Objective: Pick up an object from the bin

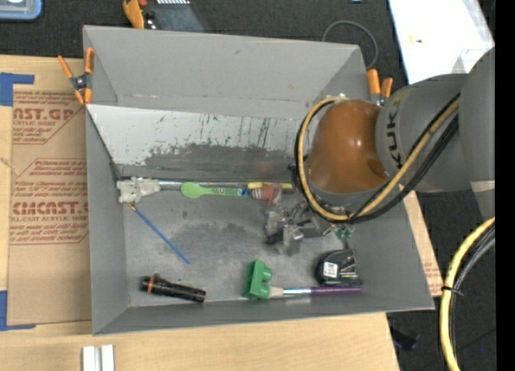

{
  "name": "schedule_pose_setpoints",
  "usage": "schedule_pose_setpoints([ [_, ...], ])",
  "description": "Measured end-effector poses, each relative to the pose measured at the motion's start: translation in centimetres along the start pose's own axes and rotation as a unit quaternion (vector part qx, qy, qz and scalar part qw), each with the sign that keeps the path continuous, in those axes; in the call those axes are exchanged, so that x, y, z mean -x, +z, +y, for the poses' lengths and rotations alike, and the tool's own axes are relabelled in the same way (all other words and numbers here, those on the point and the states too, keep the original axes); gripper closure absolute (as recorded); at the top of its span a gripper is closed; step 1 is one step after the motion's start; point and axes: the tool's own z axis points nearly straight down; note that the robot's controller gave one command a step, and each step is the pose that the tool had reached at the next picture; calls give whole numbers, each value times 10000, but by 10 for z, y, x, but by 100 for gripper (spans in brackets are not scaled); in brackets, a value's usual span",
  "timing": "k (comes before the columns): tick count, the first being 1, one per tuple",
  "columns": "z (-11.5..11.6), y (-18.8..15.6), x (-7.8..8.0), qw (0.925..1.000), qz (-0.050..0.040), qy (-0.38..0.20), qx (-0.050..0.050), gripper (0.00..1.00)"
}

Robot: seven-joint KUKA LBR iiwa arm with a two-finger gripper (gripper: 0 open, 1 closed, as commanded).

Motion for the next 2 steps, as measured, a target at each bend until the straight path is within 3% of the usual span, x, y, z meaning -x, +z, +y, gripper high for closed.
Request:
schedule_pose_setpoints([
  [2,0,0,0,10000,-1,0,0,100],
])
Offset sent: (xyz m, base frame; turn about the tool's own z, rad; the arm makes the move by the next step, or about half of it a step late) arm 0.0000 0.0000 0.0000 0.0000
